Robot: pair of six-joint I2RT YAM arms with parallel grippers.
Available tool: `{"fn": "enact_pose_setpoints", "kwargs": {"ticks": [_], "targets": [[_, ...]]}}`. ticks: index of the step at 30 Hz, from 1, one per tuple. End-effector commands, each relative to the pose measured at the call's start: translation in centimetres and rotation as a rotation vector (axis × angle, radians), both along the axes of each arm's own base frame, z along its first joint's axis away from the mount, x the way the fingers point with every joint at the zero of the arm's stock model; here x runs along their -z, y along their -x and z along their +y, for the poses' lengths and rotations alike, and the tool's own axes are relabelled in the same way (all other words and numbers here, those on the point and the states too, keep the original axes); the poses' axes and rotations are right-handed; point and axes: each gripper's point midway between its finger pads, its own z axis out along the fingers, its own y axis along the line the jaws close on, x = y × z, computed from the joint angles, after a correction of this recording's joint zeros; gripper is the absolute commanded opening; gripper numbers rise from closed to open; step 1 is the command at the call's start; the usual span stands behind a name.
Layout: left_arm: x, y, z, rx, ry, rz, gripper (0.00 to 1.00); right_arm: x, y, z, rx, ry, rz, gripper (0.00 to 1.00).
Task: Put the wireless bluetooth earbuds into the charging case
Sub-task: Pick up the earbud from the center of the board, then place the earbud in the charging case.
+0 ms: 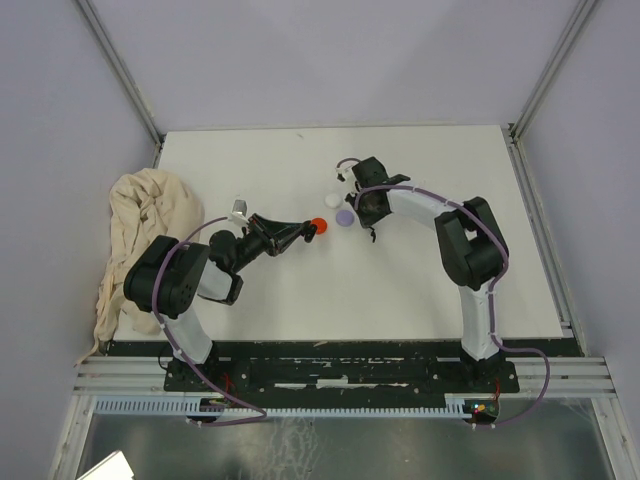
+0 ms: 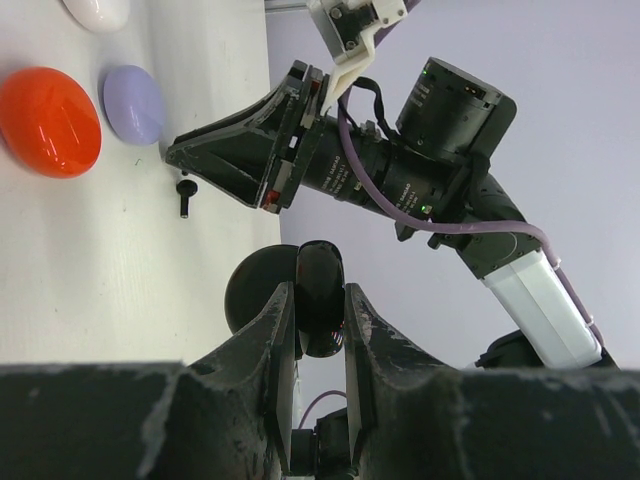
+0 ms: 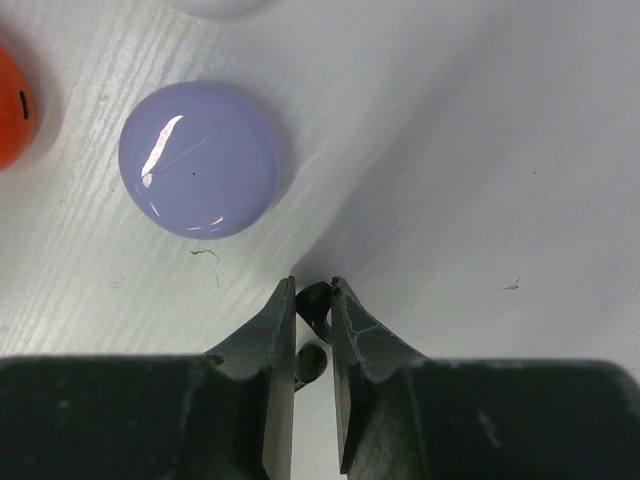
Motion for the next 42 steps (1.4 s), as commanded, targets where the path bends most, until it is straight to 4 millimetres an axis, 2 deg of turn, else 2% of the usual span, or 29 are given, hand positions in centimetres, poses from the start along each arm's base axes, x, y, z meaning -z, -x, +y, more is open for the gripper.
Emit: {"fn": "enact_pose_setpoints", "kwargs": {"ticks": [1, 7, 11, 16, 23, 31, 42], "targets": [[-1.6, 0.3, 0.1, 0.010, 0.041, -0.045, 0.03, -5.9, -1.8, 1.8, 0.041, -0.169, -0.155, 0.16], [-1.7, 0.2, 0.1, 0.009, 0.045, -0.042, 0.03, -12.2, -1.5, 3.6, 0.041, -0.396, -0.314, 0.14], [-2.0, 0.1, -0.1, 0.014, 0.056, -0.042, 0.03, -16.8, 0.0, 4.3, 0.030, -0.561, -0.413, 0.14], [-2.3, -0.1, -0.6, 0.015, 0.078, -0.032, 0.03, -20.7, 2.3, 5.4, -0.011, -0.764, -0.478, 0.13], [-3.2, -0.4, -2.3, 0.053, 0.141, -0.038, 0.03, -24.6, 5.7, 6.9, -0.105, -1.015, -0.576, 0.09], [-3.5, -0.4, -3.5, 0.073, 0.164, -0.034, 0.03, -24.4, 7.7, 8.3, -0.162, -1.068, -0.582, 0.08], [-4.1, -0.7, -3.2, 0.034, 0.184, -0.027, 0.03, -23.7, 8.6, 9.1, -0.145, -1.100, -0.598, 0.06]]}}
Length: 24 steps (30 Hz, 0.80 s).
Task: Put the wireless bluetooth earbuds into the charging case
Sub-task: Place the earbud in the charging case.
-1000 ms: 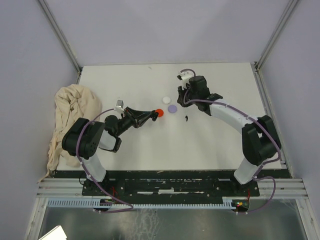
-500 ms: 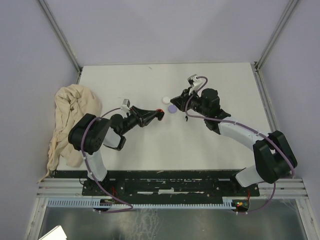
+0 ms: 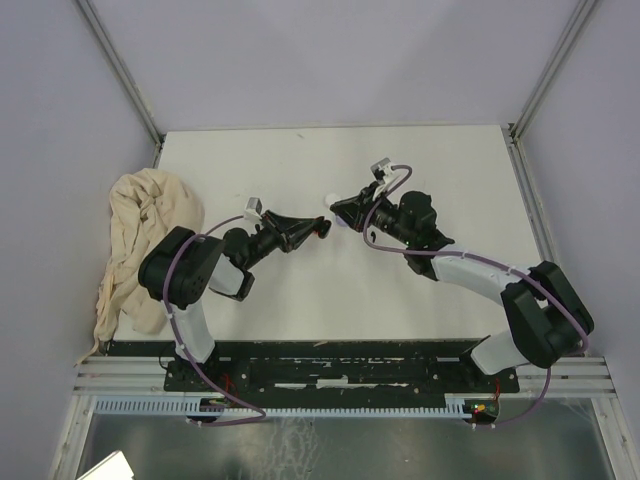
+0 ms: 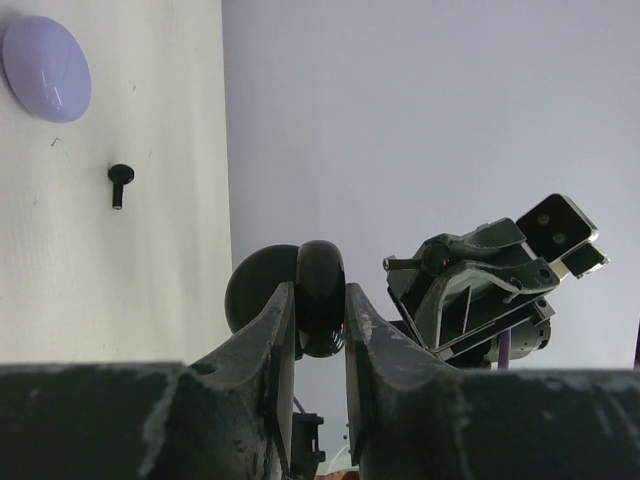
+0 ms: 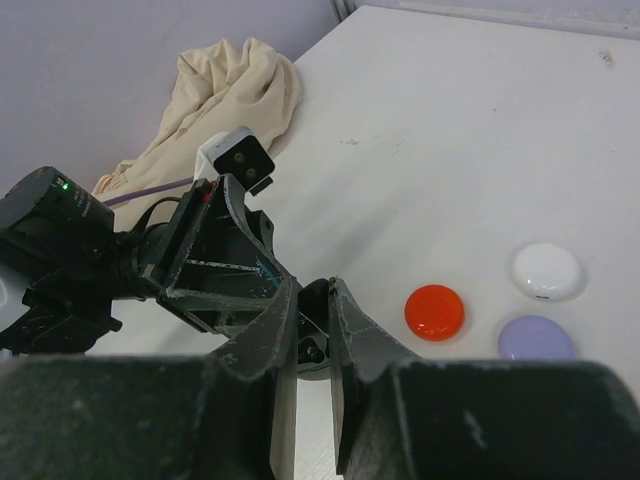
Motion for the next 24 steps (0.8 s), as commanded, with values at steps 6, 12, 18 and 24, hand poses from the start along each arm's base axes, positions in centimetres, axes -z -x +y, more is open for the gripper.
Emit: {"fn": "enact_pose_setpoints", "kwargs": {"ticks": [6, 12, 18, 24], "targets": [[-3.3, -0.3, 0.1, -0.025, 0.074, -0.079, 0.03, -3.6, 0.8, 0.9, -0.002, -0.089, -0.093, 0.06], [-4.0, -0.1, 0.2, -0.024, 0.083, -0.090, 0.03, -2.7, 0.9, 1.4, 0.001, -0.071, -0.084, 0.06], [-4.4, 0.0, 0.1, -0.022, 0.088, -0.097, 0.03, -1.6, 0.9, 1.9, -0.004, -0.063, -0.068, 0.06], [-4.9, 0.1, 0.1, -0.019, 0.091, -0.107, 0.03, -0.6, 0.8, 2.2, -0.006, -0.053, -0.055, 0.06]]}}
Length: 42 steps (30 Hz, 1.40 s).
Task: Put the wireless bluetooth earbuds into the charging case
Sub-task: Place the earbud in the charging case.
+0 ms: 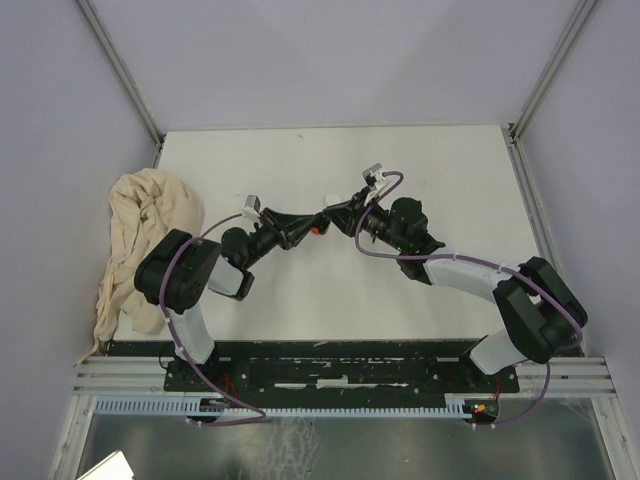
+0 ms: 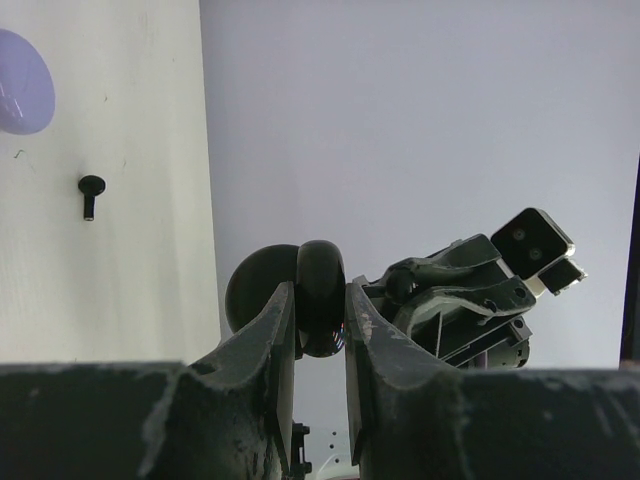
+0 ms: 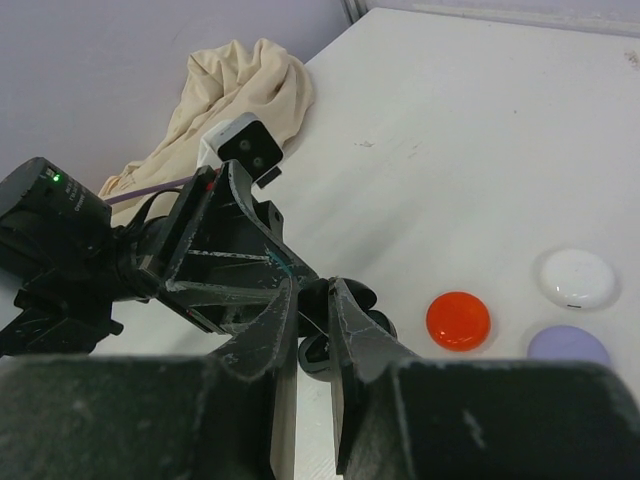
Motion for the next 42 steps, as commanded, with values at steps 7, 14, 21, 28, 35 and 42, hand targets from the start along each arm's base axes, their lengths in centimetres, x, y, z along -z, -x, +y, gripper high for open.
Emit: {"fn": "enact_pose_setpoints", "kwargs": {"ticks": [7, 14, 21, 28, 35, 42], "targets": [[-3.9, 0.5, -0.1, 0.007, 0.064, -0.102, 0.03, -0.2, -0.4, 0.6, 0.000, -0.024, -0.030, 0.06], [-4.2, 0.6, -0.1, 0.009, 0.068, -0.109, 0.03, 0.5, -0.4, 0.6, -0.002, -0.010, -0.022, 0.06], [-4.5, 0.7, -0.1, 0.009, 0.067, -0.114, 0.03, 1.0, -0.4, 0.6, -0.001, -0.003, -0.014, 0.05], [-4.8, 0.7, -0.1, 0.009, 0.068, -0.118, 0.03, 1.5, -0.3, 0.5, 0.000, 0.006, -0.011, 0.06], [-4.8, 0.5, -0.1, 0.005, 0.062, -0.118, 0.03, 1.5, -0.2, 0.2, 0.013, 0.013, -0.015, 0.36], [-3.9, 0.3, -0.2, 0.004, 0.049, -0.103, 0.03, -1.0, -0.3, -1.2, 0.076, 0.004, -0.077, 0.53]]}}
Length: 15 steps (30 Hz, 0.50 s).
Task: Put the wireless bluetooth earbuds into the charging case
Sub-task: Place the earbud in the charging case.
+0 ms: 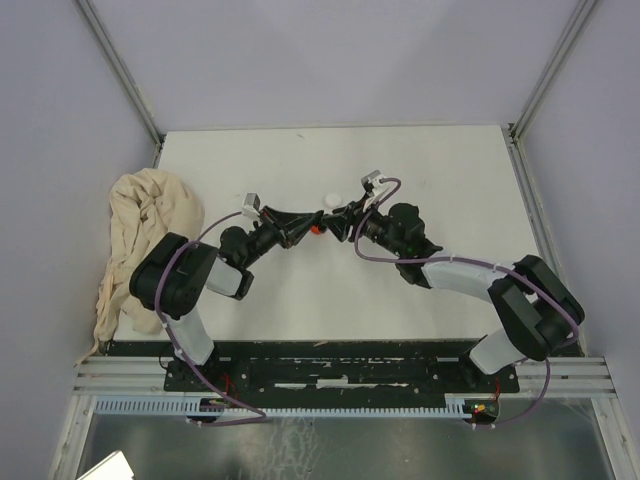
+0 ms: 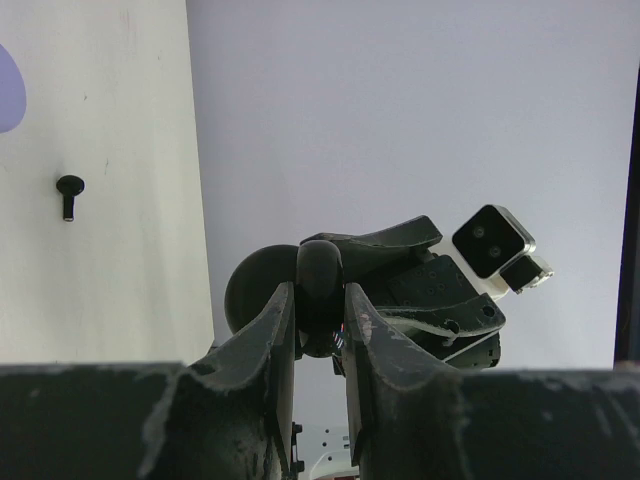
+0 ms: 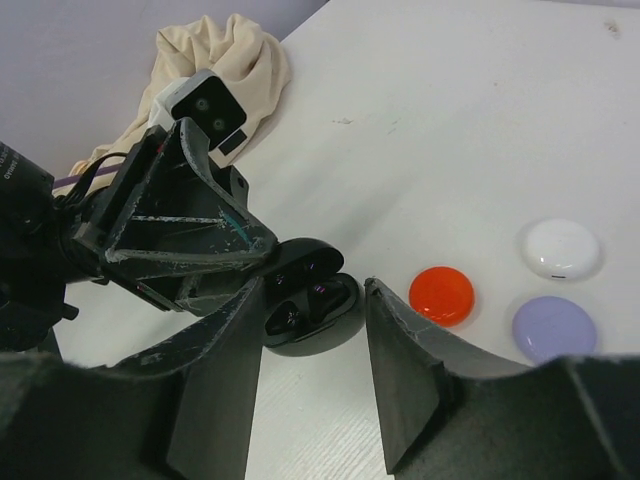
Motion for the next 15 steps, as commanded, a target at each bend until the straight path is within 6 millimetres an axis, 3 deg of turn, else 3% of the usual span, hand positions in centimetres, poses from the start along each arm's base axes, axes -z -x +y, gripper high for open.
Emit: {"fn": "enact_pose_setpoints", "kwargs": {"ticks": [1, 6, 15], "targets": [[-2.5, 0.0, -0.1, 0.001, 0.043, -0.084, 0.03, -4.2, 0.0, -1.5, 0.062, -0.037, -0.111, 0.53], [-1.7, -0.2, 0.0, -0.001, 0.039, -0.071, 0.03, -5.4, -0.4, -4.6, 0.203, 0.029, -0.116, 0.57], [-0.3, -0.3, 1.1, -0.031, 0.020, -0.051, 0.03, 0.4, -2.7, -14.4, 0.574, 0.379, 0.186, 0.64]]}}
